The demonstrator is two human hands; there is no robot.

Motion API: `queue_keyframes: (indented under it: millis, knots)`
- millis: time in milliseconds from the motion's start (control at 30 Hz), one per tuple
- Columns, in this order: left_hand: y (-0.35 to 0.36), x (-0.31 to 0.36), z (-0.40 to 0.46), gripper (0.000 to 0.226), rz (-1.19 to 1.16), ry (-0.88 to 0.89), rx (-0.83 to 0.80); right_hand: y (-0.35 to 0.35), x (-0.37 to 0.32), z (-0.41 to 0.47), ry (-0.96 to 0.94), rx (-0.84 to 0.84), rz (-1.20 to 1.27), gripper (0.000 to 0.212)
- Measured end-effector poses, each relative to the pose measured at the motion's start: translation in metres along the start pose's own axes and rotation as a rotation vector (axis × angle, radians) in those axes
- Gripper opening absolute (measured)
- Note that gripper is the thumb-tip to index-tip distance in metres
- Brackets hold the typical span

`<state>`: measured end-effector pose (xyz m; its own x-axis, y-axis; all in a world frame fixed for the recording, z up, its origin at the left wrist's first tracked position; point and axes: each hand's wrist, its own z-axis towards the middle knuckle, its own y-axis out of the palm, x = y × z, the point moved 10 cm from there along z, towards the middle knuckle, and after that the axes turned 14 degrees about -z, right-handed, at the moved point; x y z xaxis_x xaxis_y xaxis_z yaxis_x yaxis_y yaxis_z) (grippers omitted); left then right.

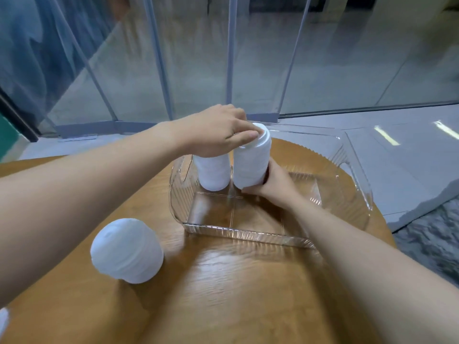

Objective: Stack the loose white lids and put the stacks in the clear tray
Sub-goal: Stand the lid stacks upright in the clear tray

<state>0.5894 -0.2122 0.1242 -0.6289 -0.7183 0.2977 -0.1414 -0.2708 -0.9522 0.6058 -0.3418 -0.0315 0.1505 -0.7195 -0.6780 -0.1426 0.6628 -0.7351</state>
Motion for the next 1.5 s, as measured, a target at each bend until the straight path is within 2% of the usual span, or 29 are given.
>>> queue_keyframes:
  millis: [100, 267, 400, 500, 633, 800, 900, 1000, 1100, 1233, 1333, 1400, 1500]
  knots:
    - [0.005, -0.005, 0.002, 0.075, 0.021, 0.014, -0.006, 0.008, 0.002, 0.006, -0.002, -0.005, -0.042, 0.080]
    - [0.011, -0.012, 0.003, 0.064, 0.053, -0.001, -0.014, 0.010, 0.001, 0.009, -0.014, 0.034, -0.130, 0.098]
    - [0.009, -0.013, 0.002, 0.070, 0.096, -0.013, -0.033, 0.011, 0.003, 0.008, 0.000, -0.001, -0.140, 0.080]
    - [0.004, -0.009, 0.000, 0.069, 0.150, -0.026, -0.050, 0.002, 0.002, 0.003, 0.017, -0.018, -0.134, 0.079]
    - [-0.012, 0.001, -0.015, 0.055, 0.207, -0.043, -0.045, -0.025, -0.011, -0.014, -0.010, 0.057, -0.192, 0.083]
    - [-0.048, 0.026, -0.058, 0.066, 0.269, -0.059, -0.020, -0.066, -0.044, -0.051, -0.030, 0.168, -0.169, 0.089]
    - [-0.064, 0.047, -0.100, 0.074, 0.251, -0.091, -0.005, -0.092, -0.074, -0.086, -0.098, 0.290, -0.053, 0.077]
    - [-0.064, 0.063, -0.158, 0.062, 0.145, -0.164, -0.023, -0.101, -0.109, -0.134, -0.200, 0.366, 0.033, 0.061]
    - [-0.057, 0.070, -0.219, 0.063, 0.123, -0.239, -0.064, -0.070, -0.132, -0.180, -0.266, 0.312, 0.061, 0.060]
    - [-0.043, 0.065, -0.285, 0.054, 0.064, -0.328, -0.053, -0.003, -0.154, -0.227, -0.280, 0.180, 0.119, 0.061]
    - [-0.020, 0.055, -0.314, 0.051, 0.032, -0.369, -0.043, 0.052, -0.159, -0.240, -0.214, 0.068, 0.122, 0.061]
    - [-0.006, 0.050, -0.323, 0.053, 0.003, -0.366, -0.019, 0.090, -0.150, -0.237, -0.119, -0.031, 0.085, 0.073]
    - [0.009, 0.045, -0.329, 0.057, -0.101, -0.366, 0.104, 0.134, -0.137, -0.224, -0.006, -0.142, -0.037, 0.110]
